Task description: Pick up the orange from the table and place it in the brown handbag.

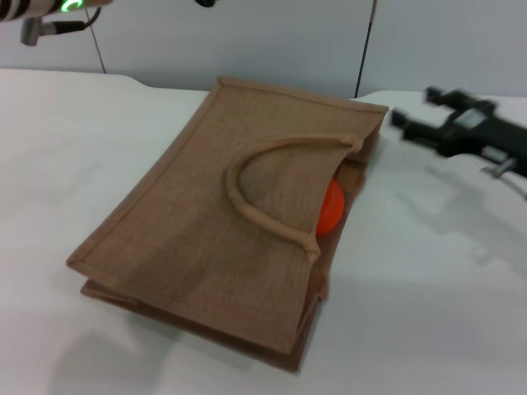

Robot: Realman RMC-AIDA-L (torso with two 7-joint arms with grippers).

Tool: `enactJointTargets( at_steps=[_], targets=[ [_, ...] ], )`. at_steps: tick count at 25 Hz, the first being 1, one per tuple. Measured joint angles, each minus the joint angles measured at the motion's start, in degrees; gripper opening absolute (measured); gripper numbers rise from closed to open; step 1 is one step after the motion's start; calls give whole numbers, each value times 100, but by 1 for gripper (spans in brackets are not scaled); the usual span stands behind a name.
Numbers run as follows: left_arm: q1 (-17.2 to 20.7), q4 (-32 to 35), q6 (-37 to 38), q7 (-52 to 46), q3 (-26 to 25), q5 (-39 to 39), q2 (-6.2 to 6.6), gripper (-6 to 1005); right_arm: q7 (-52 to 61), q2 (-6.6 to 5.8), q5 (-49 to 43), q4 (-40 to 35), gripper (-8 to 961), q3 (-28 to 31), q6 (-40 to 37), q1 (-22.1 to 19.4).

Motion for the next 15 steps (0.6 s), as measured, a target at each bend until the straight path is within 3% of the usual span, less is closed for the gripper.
enactJointTargets(
  at_steps=[4,9,15],
  targets=[
    [271,-206,513,19,69,-28,-2,562,4,62,-39,917,812,456,-262,-725],
    [627,-471,1204,-31,108,-42,-12,726,-4,132,-14,1377,811,606,-883,-1174],
    [1098,-1156,2868,-34,407,-323,-22,717,-100,196,25,1268,811,1144,-1017,-1320]
  ],
)
